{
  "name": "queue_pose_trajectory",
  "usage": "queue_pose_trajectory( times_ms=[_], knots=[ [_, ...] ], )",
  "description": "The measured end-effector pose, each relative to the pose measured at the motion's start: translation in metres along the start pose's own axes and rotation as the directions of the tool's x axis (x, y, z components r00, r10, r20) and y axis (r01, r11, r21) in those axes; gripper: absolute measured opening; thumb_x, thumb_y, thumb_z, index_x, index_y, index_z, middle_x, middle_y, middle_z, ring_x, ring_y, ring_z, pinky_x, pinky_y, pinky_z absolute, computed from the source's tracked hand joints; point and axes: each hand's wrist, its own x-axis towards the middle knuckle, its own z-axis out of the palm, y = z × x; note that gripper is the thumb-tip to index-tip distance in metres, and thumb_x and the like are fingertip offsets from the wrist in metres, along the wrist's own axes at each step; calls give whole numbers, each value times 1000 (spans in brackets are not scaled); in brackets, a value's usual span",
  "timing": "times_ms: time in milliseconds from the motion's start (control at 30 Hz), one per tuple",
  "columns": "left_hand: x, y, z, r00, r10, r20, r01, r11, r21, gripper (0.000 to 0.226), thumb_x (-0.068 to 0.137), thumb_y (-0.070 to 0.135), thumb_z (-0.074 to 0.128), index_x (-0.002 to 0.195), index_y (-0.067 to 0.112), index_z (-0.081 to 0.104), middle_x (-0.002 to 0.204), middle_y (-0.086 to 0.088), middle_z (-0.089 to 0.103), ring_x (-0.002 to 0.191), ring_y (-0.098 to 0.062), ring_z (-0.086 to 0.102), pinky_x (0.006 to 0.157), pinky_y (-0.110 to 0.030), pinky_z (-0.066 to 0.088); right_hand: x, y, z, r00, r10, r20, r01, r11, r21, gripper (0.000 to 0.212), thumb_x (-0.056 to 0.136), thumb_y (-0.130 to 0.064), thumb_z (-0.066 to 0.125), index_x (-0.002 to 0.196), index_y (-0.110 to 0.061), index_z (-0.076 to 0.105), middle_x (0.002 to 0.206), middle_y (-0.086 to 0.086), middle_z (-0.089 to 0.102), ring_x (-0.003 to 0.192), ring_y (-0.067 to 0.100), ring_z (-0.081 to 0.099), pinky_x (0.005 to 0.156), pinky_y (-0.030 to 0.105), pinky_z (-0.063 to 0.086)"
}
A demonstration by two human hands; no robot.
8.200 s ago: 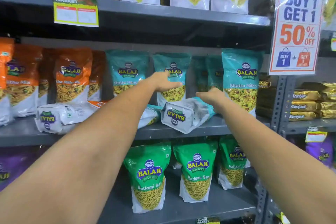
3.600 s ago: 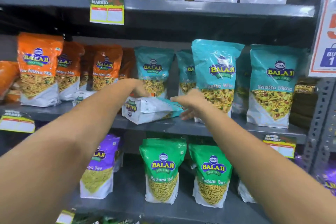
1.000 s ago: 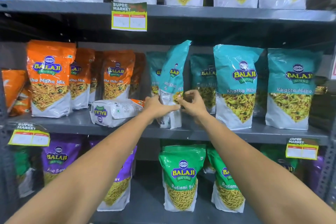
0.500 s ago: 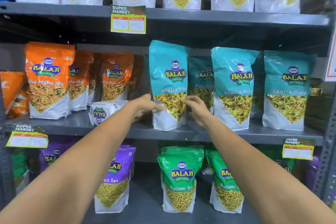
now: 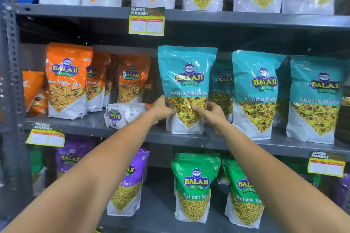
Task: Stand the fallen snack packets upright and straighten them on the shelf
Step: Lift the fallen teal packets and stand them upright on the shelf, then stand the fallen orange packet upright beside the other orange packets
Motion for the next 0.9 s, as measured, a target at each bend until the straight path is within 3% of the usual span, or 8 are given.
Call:
queue_pose_trajectory(
  times_ms=[67,167,267,433,667,733,800,900],
  knots=[
    [-4,8,-6,999,20,37,-24,995,94,42,77,10,72,113,5,52,111,-13,66,107,-28,61,97,-45,49,-6,-3,1,988,-133,-74,108,954,-279,70,72,-49,75,119,-6,46,124,15,56,101,24,55,84,36,46],
    [-5,22,-28,997,55,55,-71,939,336,29,77,9,68,105,4,63,104,-14,69,96,-27,65,80,-35,52,-17,-17,6,862,-469,-194,241,714,-657,59,74,-47,72,107,-10,40,111,15,51,94,32,55,68,35,41],
    [-5,29,-63,996,87,-10,-71,871,486,21,82,2,57,98,4,71,103,-13,69,95,-23,63,79,-29,49,-28,-35,32,814,-577,-65,303,519,-799,32,79,-38,63,91,-15,45,96,11,58,87,34,58,62,33,36],
    [-8,12,-123,998,-25,-50,53,686,726,35,85,13,53,106,-12,66,119,-25,65,112,-37,60,91,-40,50,-40,-48,99,913,-405,49,333,672,-662,30,76,-43,63,76,-13,57,79,11,66,84,35,63,63,32,41],
    [15,-28,-168,964,-234,124,72,684,726,60,97,45,37,140,3,42,151,-17,37,134,-32,41,109,-38,34,-18,-66,179,995,69,78,-15,838,-546,67,83,-50,56,124,2,54,134,22,54,121,38,52,93,39,47],
    [21,-34,-171,942,-277,190,83,741,667,56,96,45,40,132,3,50,144,-20,44,125,-35,51,102,-42,45,-14,-70,189,982,163,98,-92,858,-505,67,87,-47,54,131,3,48,141,21,47,127,37,48,100,42,45],
    [26,-40,-172,917,-298,265,77,784,615,41,95,40,46,110,4,58,121,-23,57,92,-32,66,72,-36,58,-13,-69,198,964,250,90,-191,890,-414,65,85,-44,59,131,1,47,138,20,50,122,36,52,100,46,47],
    [37,-45,-169,855,-331,400,36,806,591,41,95,44,45,109,8,57,105,-9,63,91,-22,66,77,-32,57,-16,-66,207,945,323,51,-306,929,-208,66,72,-41,77,118,0,54,118,17,64,101,33,65,87,52,54]
  ],
)
